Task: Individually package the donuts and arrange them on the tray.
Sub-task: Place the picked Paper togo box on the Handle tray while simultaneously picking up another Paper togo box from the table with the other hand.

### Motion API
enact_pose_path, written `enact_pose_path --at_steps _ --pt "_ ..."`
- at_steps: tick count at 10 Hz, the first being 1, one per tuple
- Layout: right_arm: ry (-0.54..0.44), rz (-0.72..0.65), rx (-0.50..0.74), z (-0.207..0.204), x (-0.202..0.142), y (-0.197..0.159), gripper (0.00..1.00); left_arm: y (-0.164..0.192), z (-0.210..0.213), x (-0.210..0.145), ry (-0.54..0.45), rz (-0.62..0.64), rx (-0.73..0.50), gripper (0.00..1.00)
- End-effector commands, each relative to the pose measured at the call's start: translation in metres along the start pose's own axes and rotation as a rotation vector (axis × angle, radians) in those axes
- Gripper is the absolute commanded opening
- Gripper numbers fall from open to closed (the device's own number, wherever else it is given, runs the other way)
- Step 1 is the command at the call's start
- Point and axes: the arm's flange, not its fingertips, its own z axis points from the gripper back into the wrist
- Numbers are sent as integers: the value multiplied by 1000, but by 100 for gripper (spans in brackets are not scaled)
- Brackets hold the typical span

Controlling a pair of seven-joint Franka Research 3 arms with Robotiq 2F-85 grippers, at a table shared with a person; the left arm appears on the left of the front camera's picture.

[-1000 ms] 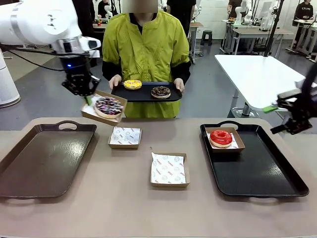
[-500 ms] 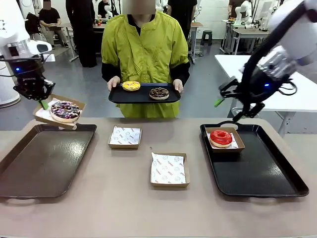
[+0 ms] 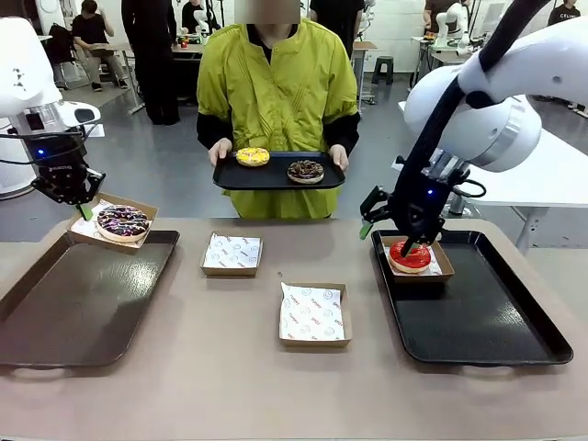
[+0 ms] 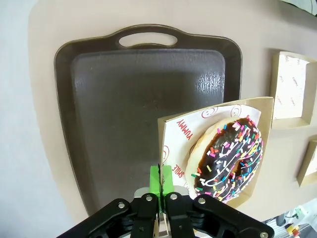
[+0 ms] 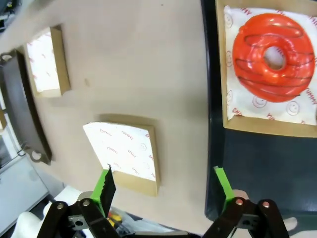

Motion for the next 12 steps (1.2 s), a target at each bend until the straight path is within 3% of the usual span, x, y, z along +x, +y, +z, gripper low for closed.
enact_pose_path --at_steps 1,7,9,12 --pt "-9 -8 8 7 2 -6 100 0 1 0 -4 0 0 1" --pt "-10 -12 4 6 2 -6 100 0 1 0 -4 0 0 1" --pt "-50 -29 -122 -17 -19 17 100 2 -7 7 9 -25 -9 1" --pt "-84 67 -245 -57 -47 44 100 14 -38 27 36 -6 -9 1"
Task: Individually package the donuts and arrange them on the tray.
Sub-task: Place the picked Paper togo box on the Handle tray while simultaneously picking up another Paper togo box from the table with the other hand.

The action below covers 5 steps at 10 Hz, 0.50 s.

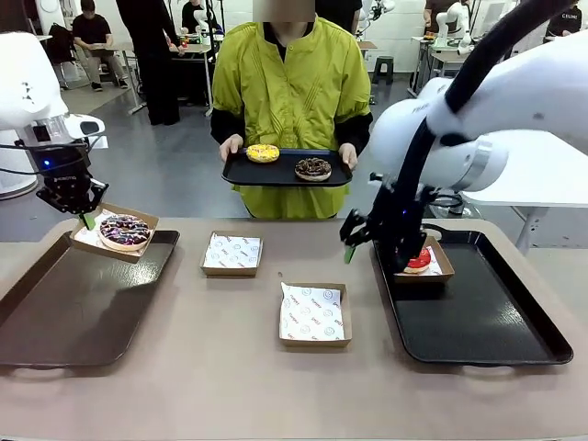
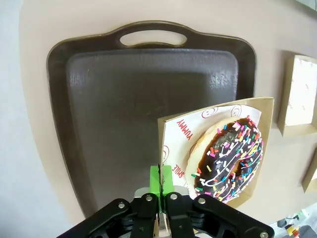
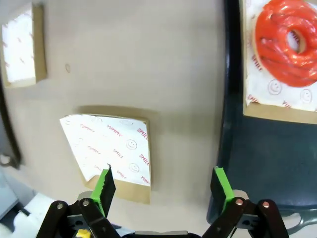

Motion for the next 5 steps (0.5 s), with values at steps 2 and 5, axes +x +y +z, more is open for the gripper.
enact_pose_path --at_steps 2,5 --pt "-40 10 -87 -34 -10 18 100 12 -20 22 6 -3 -18 1" --pt "-46 6 -126 -63 -12 26 100 18 -40 30 18 -16 -38 1"
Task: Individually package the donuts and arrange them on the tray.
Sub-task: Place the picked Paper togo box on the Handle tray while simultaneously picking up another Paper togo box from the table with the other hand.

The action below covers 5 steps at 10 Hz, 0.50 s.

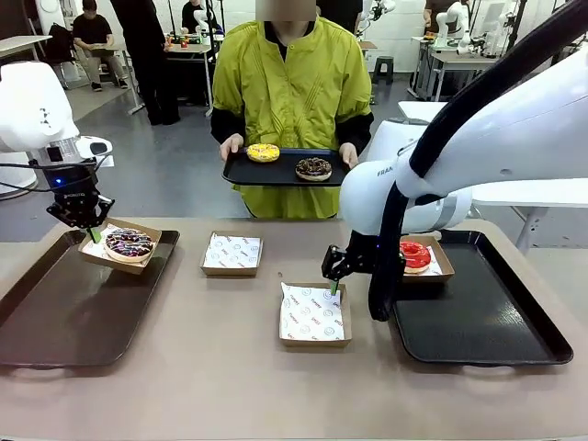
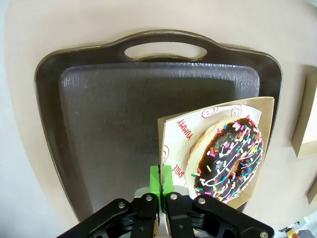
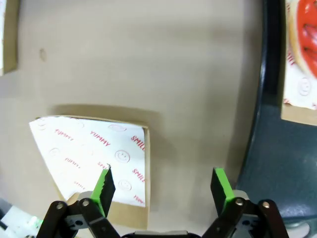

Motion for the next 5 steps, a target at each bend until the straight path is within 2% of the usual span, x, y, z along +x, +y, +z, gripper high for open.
enact_pose_path --at_steps 1,5 --pt "-29 -26 -32 -12 1 8 100 8 -3 8 -10 -29 -37 1" --pt "0 -22 -49 -26 -2 12 100 16 -19 17 -5 -46 -52 1"
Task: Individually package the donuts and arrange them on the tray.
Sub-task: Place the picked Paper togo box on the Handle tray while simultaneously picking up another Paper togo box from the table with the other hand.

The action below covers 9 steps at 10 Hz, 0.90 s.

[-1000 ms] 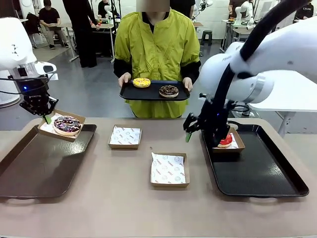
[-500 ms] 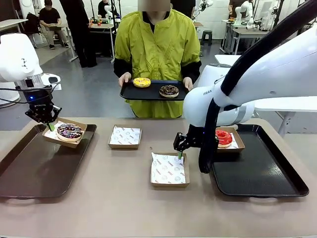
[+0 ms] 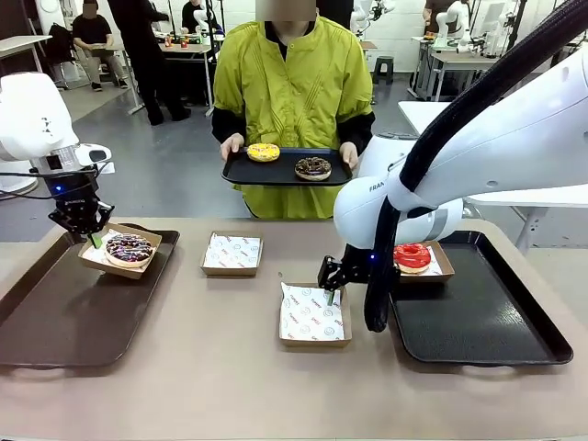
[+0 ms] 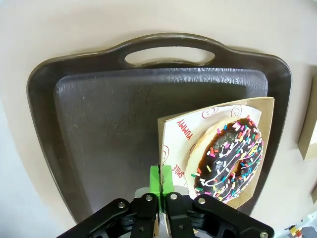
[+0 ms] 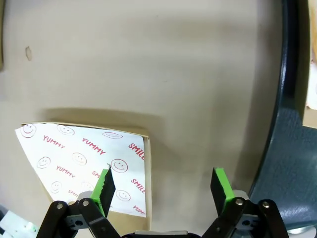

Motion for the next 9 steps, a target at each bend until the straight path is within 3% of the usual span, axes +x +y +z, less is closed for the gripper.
enact_pose_path --at_steps 1,5,6,7,8,9 --pt "-16 -24 -55 -9 -2 9 100 9 -4 12 -6 -14 -32 1" --pt "-43 -19 -109 -9 -17 17 100 12 -14 20 1 -22 -37 1" --pt "-52 -15 -110 -8 -19 18 43 13 -15 21 1 -29 -42 41" --pt "-52 -17 -113 -8 -20 19 42 13 -16 21 2 -32 -43 56" --pt "-55 -17 -118 -7 -22 21 0 15 -16 21 2 -33 -44 96" --pt "-57 -19 -125 -6 -23 22 0 14 -14 21 3 -32 -47 100"
